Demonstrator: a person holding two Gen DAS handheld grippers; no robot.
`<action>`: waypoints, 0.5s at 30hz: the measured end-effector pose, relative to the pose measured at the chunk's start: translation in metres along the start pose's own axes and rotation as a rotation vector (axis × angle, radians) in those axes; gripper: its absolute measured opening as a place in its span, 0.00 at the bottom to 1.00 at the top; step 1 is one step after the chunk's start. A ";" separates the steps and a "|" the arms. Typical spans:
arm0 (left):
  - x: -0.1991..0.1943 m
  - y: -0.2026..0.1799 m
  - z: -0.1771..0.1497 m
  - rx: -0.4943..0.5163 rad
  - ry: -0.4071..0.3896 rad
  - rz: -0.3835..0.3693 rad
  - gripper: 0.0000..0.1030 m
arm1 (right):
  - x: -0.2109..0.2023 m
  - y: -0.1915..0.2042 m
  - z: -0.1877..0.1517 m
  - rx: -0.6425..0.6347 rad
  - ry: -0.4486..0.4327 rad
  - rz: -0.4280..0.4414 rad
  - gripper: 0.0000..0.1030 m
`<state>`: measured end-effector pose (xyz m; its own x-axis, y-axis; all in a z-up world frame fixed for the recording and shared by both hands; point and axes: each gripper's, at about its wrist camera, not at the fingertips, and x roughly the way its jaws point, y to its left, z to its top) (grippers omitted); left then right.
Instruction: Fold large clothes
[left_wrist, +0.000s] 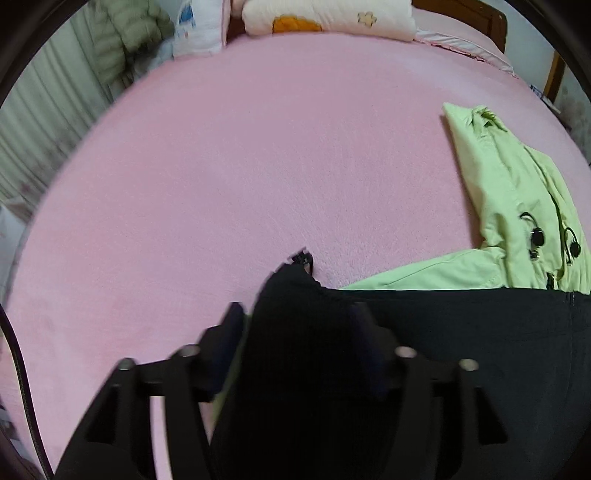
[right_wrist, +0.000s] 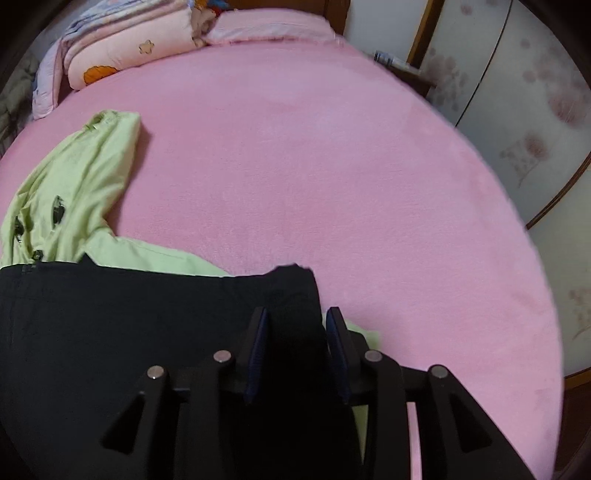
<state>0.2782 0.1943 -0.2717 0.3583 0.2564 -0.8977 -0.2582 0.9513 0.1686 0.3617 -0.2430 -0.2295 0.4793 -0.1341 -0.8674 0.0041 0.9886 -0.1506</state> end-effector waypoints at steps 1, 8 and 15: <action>-0.012 -0.002 -0.002 0.019 -0.028 0.005 0.61 | -0.014 0.002 0.000 0.003 -0.028 0.012 0.34; -0.104 -0.049 -0.055 0.003 -0.152 -0.191 0.79 | -0.098 0.054 -0.039 0.072 -0.102 0.356 0.50; -0.104 -0.054 -0.154 -0.020 -0.068 -0.091 0.78 | -0.091 0.136 -0.128 -0.061 0.060 0.444 0.39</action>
<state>0.1164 0.0900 -0.2507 0.4412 0.1810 -0.8790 -0.2398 0.9676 0.0789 0.2065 -0.1048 -0.2314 0.3713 0.2962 -0.8800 -0.2429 0.9457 0.2158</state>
